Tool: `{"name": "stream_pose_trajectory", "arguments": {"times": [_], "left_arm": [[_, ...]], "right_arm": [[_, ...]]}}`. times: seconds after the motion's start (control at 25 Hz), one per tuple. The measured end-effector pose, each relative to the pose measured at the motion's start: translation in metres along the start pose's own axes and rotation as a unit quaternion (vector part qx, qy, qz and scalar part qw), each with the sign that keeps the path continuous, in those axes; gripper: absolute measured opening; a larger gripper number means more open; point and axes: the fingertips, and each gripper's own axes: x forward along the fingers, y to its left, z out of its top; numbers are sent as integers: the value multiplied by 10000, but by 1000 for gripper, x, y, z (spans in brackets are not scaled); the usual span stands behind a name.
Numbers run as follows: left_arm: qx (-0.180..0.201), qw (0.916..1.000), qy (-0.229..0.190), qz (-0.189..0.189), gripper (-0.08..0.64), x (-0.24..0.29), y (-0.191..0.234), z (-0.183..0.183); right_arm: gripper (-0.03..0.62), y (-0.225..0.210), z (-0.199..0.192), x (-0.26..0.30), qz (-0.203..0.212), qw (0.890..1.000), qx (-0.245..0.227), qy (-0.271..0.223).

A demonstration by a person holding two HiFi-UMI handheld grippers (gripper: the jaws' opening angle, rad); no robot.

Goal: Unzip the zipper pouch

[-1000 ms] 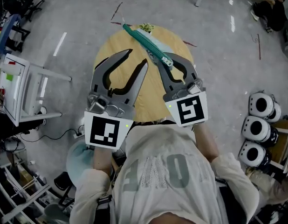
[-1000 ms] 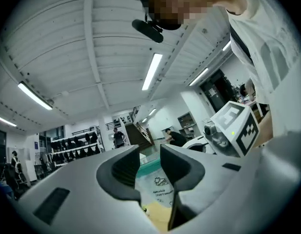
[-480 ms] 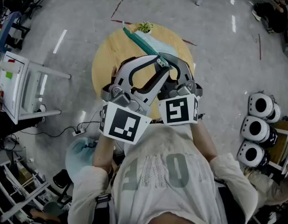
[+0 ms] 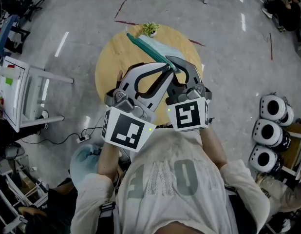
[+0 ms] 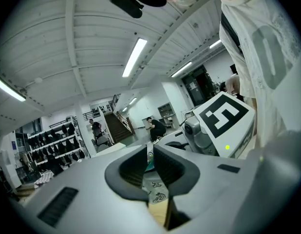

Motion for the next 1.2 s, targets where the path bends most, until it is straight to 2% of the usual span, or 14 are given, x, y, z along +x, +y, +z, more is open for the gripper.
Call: {"name": "stream_pose_trajectory", "arguments": {"times": [0.36, 0.52, 0.76, 1.0, 1.2], "left_arm": [[-370, 9992, -106, -104, 29, -11, 9, -5], [-280, 9996, -35, 21, 31, -12, 7, -10], [-402, 9991, -125, -17, 31, -17, 9, -13], [-566, 9976, -157, -361, 31, -18, -4, -12], [-449, 9986, -136, -264, 31, -17, -5, -14]], "right_arm": [[31, 1, -2, -4, 127, 9998, -14, -124], [31, 1, -1, -8, 100, 9998, -14, -153], [31, 5, 1, -8, 90, 9998, 42, -144], [31, 4, 1, -10, 42, 9997, 155, -182], [31, 6, 6, -12, 87, 9991, 304, -285]]}}
